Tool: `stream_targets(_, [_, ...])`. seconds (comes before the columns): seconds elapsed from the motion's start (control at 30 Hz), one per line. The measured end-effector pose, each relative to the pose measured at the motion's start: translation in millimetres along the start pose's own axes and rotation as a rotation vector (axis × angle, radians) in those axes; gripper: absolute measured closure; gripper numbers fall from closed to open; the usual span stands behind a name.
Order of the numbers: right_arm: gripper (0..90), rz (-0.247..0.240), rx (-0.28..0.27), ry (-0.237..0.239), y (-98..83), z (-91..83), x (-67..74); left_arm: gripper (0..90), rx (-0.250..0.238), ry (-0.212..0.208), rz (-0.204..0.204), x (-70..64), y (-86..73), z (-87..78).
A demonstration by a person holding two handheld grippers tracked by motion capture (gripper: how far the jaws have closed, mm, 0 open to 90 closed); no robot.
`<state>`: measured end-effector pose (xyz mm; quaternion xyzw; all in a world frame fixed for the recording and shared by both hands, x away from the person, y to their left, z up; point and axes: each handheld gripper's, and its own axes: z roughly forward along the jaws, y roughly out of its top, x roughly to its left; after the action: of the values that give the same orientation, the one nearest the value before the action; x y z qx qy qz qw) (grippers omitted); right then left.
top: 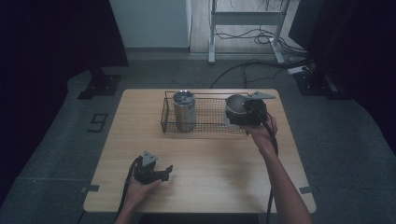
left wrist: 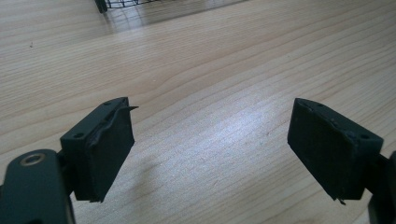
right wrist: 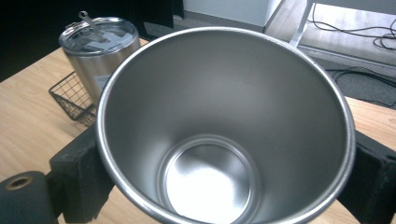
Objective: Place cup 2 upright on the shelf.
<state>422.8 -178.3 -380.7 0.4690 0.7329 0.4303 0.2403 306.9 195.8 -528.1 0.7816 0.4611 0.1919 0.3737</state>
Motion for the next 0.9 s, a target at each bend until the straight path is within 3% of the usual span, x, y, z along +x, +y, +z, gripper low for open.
stream_targets(0.6, [7.5, 0.008, -0.004, 0.001, 14.9, 11.4, -12.0, 14.7, -0.006, 0.004, 0.001, -0.2, -0.4, 0.3])
stream_targets(0.9, [7.5, -0.006, 0.016, -0.013, 28.3, 25.8, -13.9, 14.7, -0.01, 0.005, -0.007, 3.4, -0.7, -1.0])
